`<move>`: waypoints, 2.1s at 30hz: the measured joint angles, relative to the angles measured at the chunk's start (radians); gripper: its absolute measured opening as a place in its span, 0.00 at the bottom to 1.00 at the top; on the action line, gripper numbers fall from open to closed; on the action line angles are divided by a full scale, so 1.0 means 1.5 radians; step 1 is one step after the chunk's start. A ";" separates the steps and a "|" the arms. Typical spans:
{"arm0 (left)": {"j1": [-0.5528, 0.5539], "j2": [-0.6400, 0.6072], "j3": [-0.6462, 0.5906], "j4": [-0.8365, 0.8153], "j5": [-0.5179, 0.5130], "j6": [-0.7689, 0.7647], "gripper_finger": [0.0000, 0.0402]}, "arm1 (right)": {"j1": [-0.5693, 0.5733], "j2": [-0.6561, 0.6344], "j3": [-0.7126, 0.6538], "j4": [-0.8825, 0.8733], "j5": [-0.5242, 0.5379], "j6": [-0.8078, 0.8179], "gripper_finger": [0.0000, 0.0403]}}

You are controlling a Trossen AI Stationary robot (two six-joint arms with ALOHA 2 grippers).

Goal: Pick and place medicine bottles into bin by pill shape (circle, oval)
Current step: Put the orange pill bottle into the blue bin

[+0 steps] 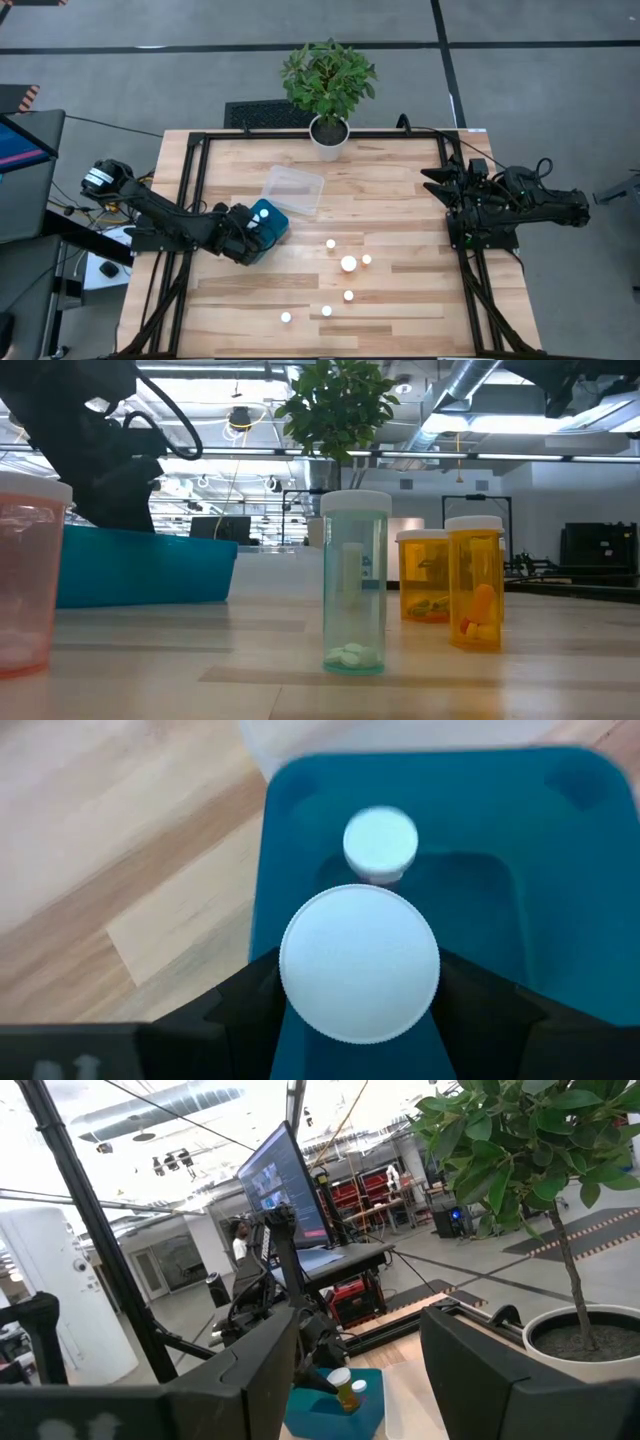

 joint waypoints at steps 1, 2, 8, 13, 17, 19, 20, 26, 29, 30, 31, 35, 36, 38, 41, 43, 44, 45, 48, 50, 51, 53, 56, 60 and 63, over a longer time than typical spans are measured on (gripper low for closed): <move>0.000 0.000 -0.006 0.006 0.007 -0.005 0.54 | 0.000 0.000 0.000 0.000 0.000 0.000 0.56; -0.001 0.000 -0.012 0.016 0.011 -0.009 0.54 | 0.000 0.000 0.000 0.000 0.000 0.000 0.56; -0.001 0.000 -0.020 0.034 0.022 -0.013 0.54 | 0.000 0.000 0.000 0.000 0.000 0.000 0.56; -0.001 0.000 -0.020 0.035 0.022 -0.016 0.54 | 0.000 0.000 0.000 0.000 0.000 0.000 0.56; -0.001 0.000 -0.020 0.047 0.022 -0.015 0.57 | 0.000 0.000 0.000 0.000 0.000 0.000 0.56; -0.001 0.000 -0.020 0.048 0.022 -0.015 0.60 | 0.000 0.000 0.000 0.000 0.000 0.000 0.56; -0.001 0.000 -0.020 0.050 0.023 -0.015 0.61 | 0.000 0.000 0.000 0.000 0.000 0.000 0.56; -0.001 0.000 -0.020 0.062 0.055 -0.015 0.72 | 0.000 0.000 0.000 0.000 0.000 0.000 0.56; -0.001 0.000 -0.012 0.059 0.067 -0.014 0.77 | 0.000 0.000 0.000 0.000 0.000 0.000 0.56; -0.001 0.000 -0.007 0.059 0.070 -0.009 0.78 | 0.000 0.000 0.000 0.000 0.000 0.000 0.56; -0.001 0.000 -0.001 0.057 0.070 -0.003 0.79 | 0.000 0.000 0.000 0.000 0.000 0.000 0.56; -0.001 -0.001 0.020 0.054 0.073 0.028 0.80 | 0.000 0.000 0.000 0.000 0.000 0.000 0.56; -0.001 -0.001 0.025 0.053 0.078 0.031 0.80 | 0.000 0.000 0.000 0.000 0.000 0.000 0.56; -0.001 -0.001 0.035 0.043 0.082 0.032 0.80 | 0.000 0.000 0.000 0.000 -0.001 0.000 0.56; -0.001 -0.001 0.050 0.026 0.084 0.035 0.80 | 0.000 0.000 0.000 0.000 -0.001 0.000 0.56; -0.001 -0.001 0.061 0.013 0.085 0.045 0.80 | 0.000 0.000 0.000 0.000 -0.001 0.000 0.56; -0.001 -0.001 0.066 0.007 0.085 0.046 0.80 | 0.000 0.000 0.000 0.000 -0.001 0.000 0.56; -0.001 -0.001 0.071 -0.001 0.085 0.046 0.80 | 0.000 0.000 0.000 0.000 -0.001 0.000 0.56; -0.001 -0.001 0.086 -0.016 0.088 0.046 0.80 | 0.000 0.000 0.000 0.000 -0.001 0.000 0.56; -0.001 -0.001 0.097 -0.022 0.096 0.056 0.80 | 0.000 0.000 0.000 0.000 -0.001 0.000 0.56; -0.001 -0.001 0.103 -0.026 0.101 0.066 0.80 | 0.000 0.000 0.000 0.000 -0.001 0.000 0.56; -0.001 -0.001 0.117 -0.043 0.108 0.085 0.80 | 0.000 0.000 0.000 0.000 -0.001 0.000 0.56; -0.001 -0.001 0.139 -0.084 0.111 0.098 0.80 | 0.000 0.000 0.000 0.000 -0.001 0.000 0.56; -0.001 -0.002 0.173 -0.131 0.111 0.099 0.80 | 0.000 0.000 0.000 0.000 -0.001 0.000 0.56; -0.001 -0.002 0.201 -0.155 0.110 0.107 0.80 | 0.000 0.000 0.000 0.000 -0.001 0.000 0.56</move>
